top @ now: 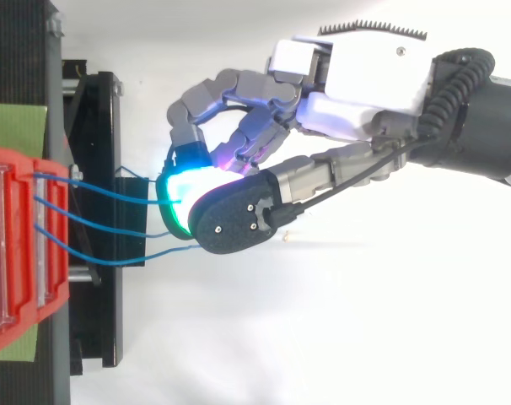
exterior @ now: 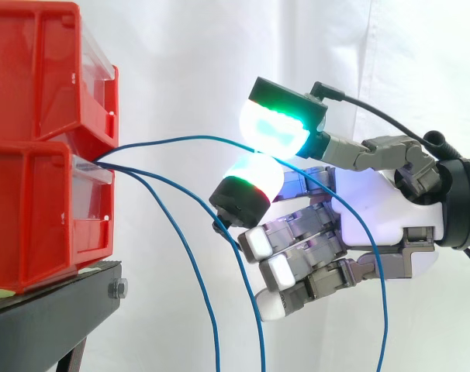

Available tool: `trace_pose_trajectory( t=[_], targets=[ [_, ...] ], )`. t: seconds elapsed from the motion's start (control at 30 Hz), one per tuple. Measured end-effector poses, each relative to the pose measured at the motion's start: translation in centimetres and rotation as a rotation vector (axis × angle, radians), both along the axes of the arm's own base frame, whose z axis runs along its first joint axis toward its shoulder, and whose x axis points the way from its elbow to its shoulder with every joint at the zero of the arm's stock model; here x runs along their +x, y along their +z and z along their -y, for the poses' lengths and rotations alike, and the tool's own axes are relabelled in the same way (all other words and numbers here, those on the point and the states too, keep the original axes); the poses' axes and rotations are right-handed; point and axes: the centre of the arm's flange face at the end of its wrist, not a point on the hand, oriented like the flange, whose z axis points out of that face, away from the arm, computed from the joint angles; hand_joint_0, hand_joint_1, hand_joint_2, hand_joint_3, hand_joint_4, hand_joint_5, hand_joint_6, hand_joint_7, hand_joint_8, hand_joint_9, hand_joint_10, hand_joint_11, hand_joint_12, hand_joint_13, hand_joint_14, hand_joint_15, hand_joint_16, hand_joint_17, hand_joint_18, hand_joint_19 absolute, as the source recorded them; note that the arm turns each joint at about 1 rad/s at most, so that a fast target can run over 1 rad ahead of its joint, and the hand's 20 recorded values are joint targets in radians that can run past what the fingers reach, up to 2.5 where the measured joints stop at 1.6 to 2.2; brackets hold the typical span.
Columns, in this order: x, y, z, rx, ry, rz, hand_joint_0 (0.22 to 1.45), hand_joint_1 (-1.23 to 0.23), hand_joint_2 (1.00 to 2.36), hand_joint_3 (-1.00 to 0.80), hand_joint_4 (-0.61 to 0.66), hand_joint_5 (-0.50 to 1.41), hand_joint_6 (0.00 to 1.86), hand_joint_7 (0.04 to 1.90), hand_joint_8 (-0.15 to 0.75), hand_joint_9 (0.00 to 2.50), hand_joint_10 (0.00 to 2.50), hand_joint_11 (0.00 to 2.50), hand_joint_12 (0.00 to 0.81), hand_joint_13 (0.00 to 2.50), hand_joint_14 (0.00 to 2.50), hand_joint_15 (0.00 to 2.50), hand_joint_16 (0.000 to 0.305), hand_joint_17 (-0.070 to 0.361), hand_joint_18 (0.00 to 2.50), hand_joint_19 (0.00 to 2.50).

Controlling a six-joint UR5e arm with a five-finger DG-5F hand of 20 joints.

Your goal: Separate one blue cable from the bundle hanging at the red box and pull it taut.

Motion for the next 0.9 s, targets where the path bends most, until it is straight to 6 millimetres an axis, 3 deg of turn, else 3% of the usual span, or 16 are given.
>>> trace_pose_trajectory(
  t=[0.2,0.33,0.6,0.7,0.77,0.9],
  targets=[
    [0.0,0.0,-0.05,0.001,-0.001,0.0,0.77,-0.76,1.01,-0.38,0.06,-0.21,0.91,1.65,0.323,0.97,0.02,0.74,0.348,0.93,0.02,0.56,0.053,0.118,0.72,0.56],
    [-0.01,-0.01,-0.13,0.022,-0.015,0.001,0.79,-0.75,1.0,-0.49,-0.03,-0.22,0.91,1.68,0.314,1.0,0.02,0.74,0.35,0.94,0.02,0.56,0.052,0.117,0.72,0.57],
    [-0.01,-0.2,-0.08,0.071,-0.032,0.004,0.82,-0.78,1.0,-0.5,-0.18,-0.22,0.89,1.61,0.27,1.07,0.02,0.74,0.32,0.98,0.02,0.55,0.048,0.107,0.75,0.5],
    [0.0,-0.21,-0.09,0.075,-0.033,0.006,0.82,-0.8,1.0,-0.5,-0.18,-0.21,0.88,1.6,0.241,1.08,0.02,0.74,0.315,0.98,0.02,0.53,0.045,0.102,0.74,0.46],
    [0.01,-0.23,-0.04,0.081,-0.038,0.007,0.83,-0.81,1.0,-0.5,-0.08,-0.22,0.88,1.61,0.216,1.07,0.02,0.75,0.31,0.98,0.02,0.52,0.043,0.096,0.72,0.43],
    [-0.03,-0.31,0.24,0.116,-0.073,0.012,0.84,-0.81,1.0,-0.5,-0.01,-0.24,0.87,1.42,0.196,0.99,0.02,0.72,0.303,0.93,0.02,0.49,0.039,0.087,0.66,0.39]
  ],
)
